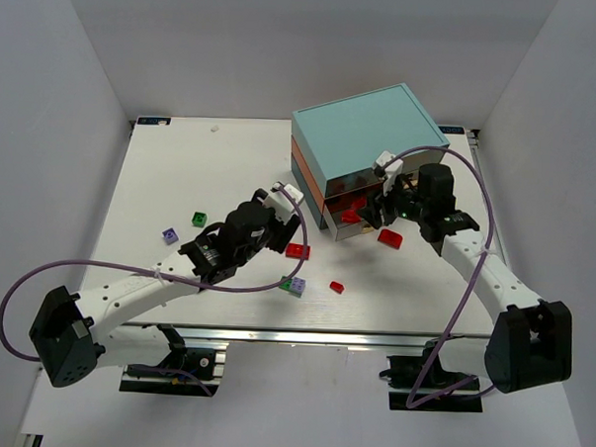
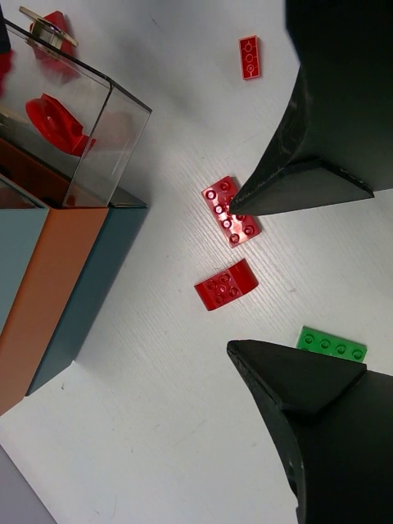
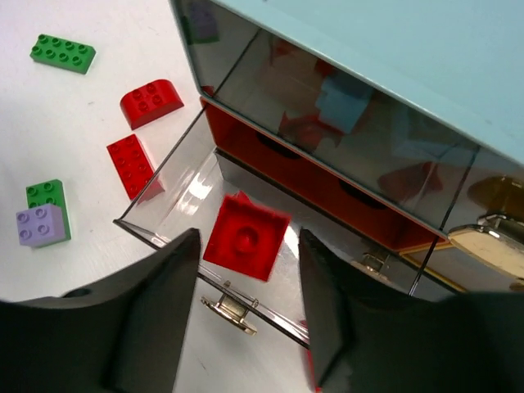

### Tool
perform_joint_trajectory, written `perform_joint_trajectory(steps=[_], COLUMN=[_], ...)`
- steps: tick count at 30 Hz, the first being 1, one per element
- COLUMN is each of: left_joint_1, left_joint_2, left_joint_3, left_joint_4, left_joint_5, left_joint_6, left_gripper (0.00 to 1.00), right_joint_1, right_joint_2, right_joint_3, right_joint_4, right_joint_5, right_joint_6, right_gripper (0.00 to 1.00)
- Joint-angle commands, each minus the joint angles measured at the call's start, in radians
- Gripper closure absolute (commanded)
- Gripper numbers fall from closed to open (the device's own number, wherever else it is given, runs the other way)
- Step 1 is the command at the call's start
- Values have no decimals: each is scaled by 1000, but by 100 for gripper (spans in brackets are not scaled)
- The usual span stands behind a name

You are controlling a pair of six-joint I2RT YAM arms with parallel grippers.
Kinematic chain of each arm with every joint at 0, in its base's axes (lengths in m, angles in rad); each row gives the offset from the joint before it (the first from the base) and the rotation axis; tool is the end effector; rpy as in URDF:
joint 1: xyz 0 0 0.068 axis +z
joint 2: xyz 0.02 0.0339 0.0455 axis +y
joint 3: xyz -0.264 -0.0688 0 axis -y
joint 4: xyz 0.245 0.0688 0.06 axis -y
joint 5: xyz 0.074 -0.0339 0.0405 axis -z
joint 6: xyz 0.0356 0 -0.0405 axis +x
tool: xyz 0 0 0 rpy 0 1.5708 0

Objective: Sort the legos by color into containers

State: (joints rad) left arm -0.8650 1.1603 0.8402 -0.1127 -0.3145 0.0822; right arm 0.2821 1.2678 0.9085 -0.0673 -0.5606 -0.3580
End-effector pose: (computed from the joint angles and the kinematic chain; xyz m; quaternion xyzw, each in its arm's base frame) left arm 0.1796 -0.1938 0.2902 0.3044 0.7789 -0.0811 0.5422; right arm 0.2699 0.0979 0.2924 -0.3964 0.7198 0.2127 0.5287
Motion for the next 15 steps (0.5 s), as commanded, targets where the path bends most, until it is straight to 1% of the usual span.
perform_joint_trajectory(steps=[1,3,5,8,10,12,15], left_joint_1=[4,4,4,4,4,4,4], left_joint_2=[-2,-2,-2,-7,-11,-24,-37], left_joint_3=[3,3,3,5,4,3,5], left_joint_4=[1,2,-1,-2,-2,-2,-2], left_joint_5=[9,8,9,2,-4,-6,2], left_joint_6=[2,4,4,4,4,5,4], left_gripper=[28,28,27,27,28,32,40], right_joint_1=[0,-1,-3,-14,-24,-69,-133], right_joint_2=[-2,-11,-16,-60,-97,-157,-220], right_joint_3=[27,24,26,26,3,-25,-95], right_joint_4=[55,55,86,69,11,-34,-123], right_joint_5=[21,25,34,56,36,10,-16], right_joint_6=[27,37,45,59,63,38,-71], right_gripper=[40,35,33,34,35,36,37])
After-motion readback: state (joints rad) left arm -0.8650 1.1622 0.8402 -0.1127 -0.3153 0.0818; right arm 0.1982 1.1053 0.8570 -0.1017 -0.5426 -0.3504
